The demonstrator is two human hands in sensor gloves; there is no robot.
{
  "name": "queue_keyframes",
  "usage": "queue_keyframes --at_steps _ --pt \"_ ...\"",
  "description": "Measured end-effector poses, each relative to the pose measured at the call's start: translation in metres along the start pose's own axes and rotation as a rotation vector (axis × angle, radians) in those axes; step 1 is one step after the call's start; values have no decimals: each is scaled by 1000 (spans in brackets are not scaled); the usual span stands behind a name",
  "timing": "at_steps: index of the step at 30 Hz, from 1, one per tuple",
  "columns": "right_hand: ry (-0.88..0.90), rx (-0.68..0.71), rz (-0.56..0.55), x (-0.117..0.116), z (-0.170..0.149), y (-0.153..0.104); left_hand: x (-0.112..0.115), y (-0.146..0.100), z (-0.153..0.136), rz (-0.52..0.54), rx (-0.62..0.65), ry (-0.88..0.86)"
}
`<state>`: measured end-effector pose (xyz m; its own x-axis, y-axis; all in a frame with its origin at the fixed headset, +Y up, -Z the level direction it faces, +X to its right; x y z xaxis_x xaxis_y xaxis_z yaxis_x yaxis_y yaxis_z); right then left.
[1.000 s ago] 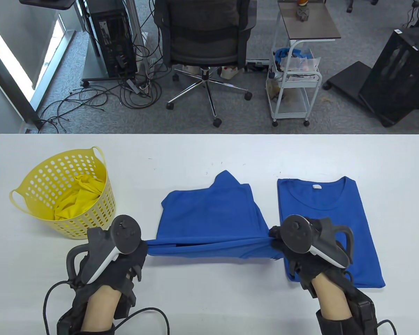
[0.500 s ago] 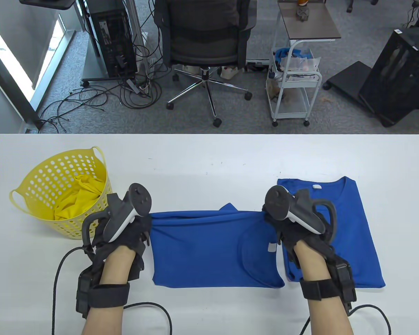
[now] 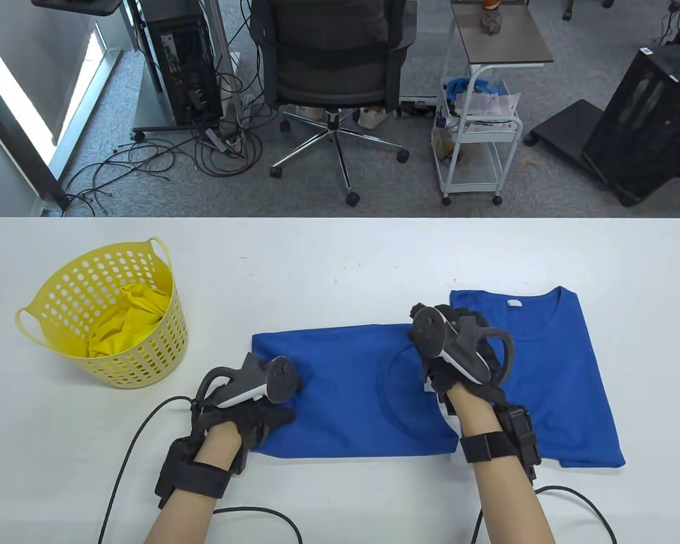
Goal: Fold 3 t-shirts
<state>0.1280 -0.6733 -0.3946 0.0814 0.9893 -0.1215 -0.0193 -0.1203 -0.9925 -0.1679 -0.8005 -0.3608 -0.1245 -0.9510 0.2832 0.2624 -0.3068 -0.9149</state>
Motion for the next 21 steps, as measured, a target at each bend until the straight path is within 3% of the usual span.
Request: queue_keyframes --at_steps 2,3,6,10,14,16,18,21 --pt "14 28 -29 -3 8 -13 -6 -6 -1 157 -13 -59" --pt "18 54 -108 -1 15 -25 -7 -10 -1 200 -58 -23" --pt "-12 88 -142 -8 31 -41 -6 -19 2 171 -128 92" --pt "-8 106 -12 -36 53 -50 -11 -33 12 124 -187 92" --pt "2 118 108 -70 67 -49 -24 -46 32 212 -31 38" --pt "-35 138 186 -90 74 -46 -30 -50 41 247 115 -199" --pt "-161 136 310 -108 79 -45 -52 -57 34 460 104 -373" --pt "-296 107 402 -122 76 -43 -69 -63 12 617 -4 -260"
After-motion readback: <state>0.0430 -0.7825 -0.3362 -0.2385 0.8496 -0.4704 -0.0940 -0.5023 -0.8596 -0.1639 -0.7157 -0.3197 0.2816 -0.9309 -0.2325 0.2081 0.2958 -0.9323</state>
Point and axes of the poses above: the tracker on the back of each hand, its own z axis roughly to the thumb side, its own y axis roughly from the wrist to the fingertips, x = y × z, the point moved 5 cm from there along y, roughly from the wrist to the fingertips, and after that the axes turned 14 degrees about z, right-handed, at the moved point
